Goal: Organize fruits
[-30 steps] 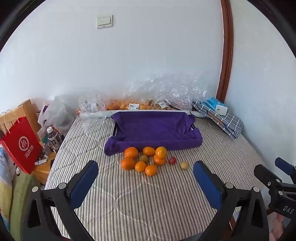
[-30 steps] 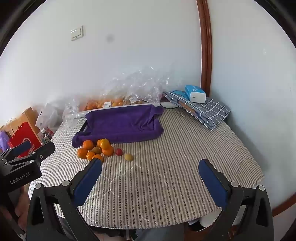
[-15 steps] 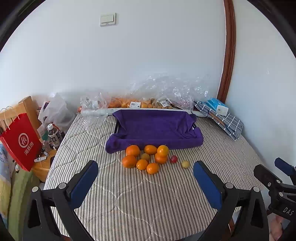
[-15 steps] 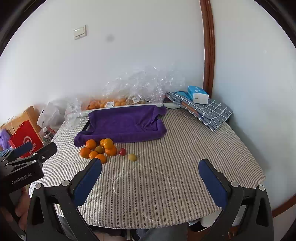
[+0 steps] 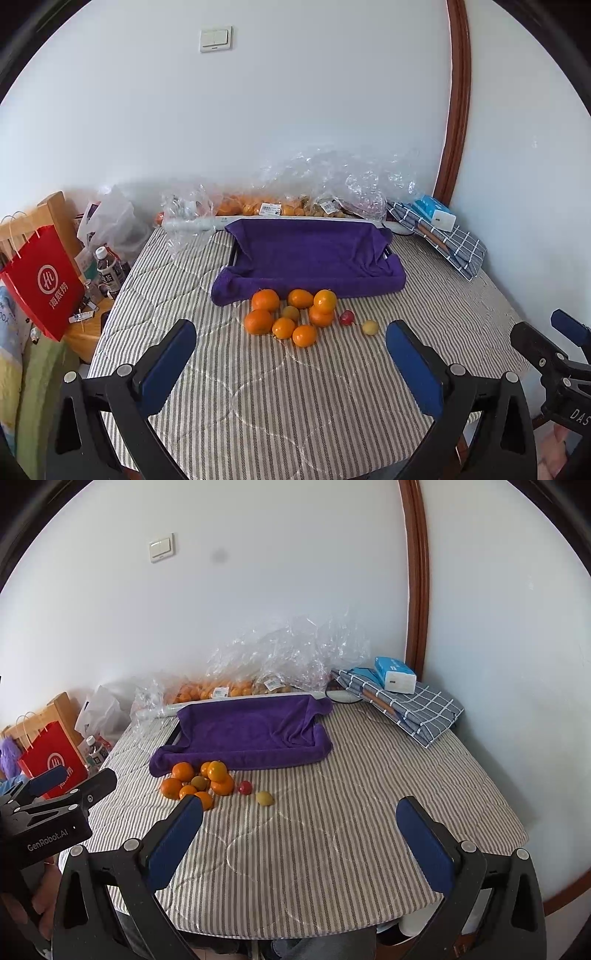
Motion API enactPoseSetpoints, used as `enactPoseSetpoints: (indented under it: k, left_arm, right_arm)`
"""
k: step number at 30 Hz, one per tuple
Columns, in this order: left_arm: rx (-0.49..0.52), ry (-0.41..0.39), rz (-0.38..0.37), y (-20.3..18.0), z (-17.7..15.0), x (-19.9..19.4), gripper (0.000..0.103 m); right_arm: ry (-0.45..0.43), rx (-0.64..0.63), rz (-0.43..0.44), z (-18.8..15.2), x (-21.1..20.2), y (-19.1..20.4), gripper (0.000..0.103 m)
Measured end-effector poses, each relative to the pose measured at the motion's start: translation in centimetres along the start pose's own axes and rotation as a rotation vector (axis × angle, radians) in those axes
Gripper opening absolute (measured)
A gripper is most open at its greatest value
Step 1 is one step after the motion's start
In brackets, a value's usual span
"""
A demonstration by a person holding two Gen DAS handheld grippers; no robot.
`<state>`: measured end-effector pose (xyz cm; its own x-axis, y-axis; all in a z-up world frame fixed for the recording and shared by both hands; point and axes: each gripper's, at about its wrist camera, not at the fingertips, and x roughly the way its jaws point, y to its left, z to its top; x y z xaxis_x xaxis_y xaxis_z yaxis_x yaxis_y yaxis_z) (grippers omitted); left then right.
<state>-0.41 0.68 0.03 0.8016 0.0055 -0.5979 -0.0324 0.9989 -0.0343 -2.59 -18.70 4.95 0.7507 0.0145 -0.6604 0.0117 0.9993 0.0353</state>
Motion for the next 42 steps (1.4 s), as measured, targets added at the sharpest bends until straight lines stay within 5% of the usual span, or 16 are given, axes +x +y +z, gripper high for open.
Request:
enactPoseSetpoints:
  k: [42]
  left_arm:
    - [-0.028, -0.01, 0.009, 1.3, 0.0, -0.2, 0.103]
  right_arm:
    - [0.0, -0.019, 0.003, 0.4, 0.1, 1.6, 0.103]
